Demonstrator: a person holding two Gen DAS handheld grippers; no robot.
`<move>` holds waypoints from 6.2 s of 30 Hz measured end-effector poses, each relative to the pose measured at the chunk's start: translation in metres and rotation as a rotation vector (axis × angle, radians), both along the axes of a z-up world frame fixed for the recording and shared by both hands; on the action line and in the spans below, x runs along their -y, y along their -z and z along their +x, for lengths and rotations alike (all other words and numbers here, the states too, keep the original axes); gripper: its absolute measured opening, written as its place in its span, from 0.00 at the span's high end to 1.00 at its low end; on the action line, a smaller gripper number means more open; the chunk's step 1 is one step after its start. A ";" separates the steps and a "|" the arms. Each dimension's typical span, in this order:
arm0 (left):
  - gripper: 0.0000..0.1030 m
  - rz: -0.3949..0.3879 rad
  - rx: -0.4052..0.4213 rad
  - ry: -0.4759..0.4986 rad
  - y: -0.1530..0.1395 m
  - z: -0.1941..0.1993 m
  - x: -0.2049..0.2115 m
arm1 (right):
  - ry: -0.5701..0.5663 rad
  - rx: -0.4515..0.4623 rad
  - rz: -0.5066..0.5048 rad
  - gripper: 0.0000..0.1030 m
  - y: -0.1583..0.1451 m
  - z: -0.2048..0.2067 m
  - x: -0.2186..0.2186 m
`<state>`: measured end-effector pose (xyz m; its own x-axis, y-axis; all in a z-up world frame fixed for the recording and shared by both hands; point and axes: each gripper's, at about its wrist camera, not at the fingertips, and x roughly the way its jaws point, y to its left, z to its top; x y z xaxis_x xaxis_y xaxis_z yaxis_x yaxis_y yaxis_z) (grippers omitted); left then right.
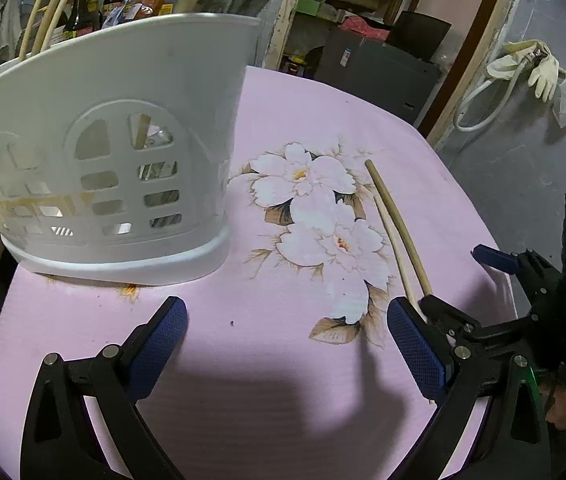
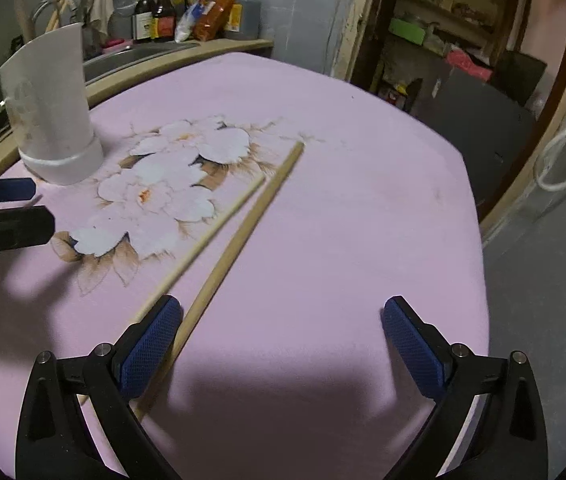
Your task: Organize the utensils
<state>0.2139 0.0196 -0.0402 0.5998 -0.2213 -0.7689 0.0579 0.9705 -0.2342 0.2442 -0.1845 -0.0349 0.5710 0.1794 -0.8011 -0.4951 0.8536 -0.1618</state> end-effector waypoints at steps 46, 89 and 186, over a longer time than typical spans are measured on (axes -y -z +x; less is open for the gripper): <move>0.89 0.111 -0.170 0.317 0.019 0.103 0.099 | 0.060 -0.305 0.203 0.90 -0.010 0.102 0.035; 0.98 -0.046 0.741 -0.112 -0.137 -0.033 -0.062 | -0.109 0.650 0.850 0.95 -0.157 -0.046 -0.065; 0.02 0.033 0.659 -0.211 -0.091 -0.130 -0.097 | 0.048 0.614 0.631 0.00 -0.124 -0.137 -0.016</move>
<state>0.0841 0.1169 0.0511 0.9719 -0.0312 -0.2333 -0.0130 0.9825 -0.1856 0.1068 -0.1684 0.0892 0.8865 0.4494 -0.1101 -0.4367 0.8913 0.1217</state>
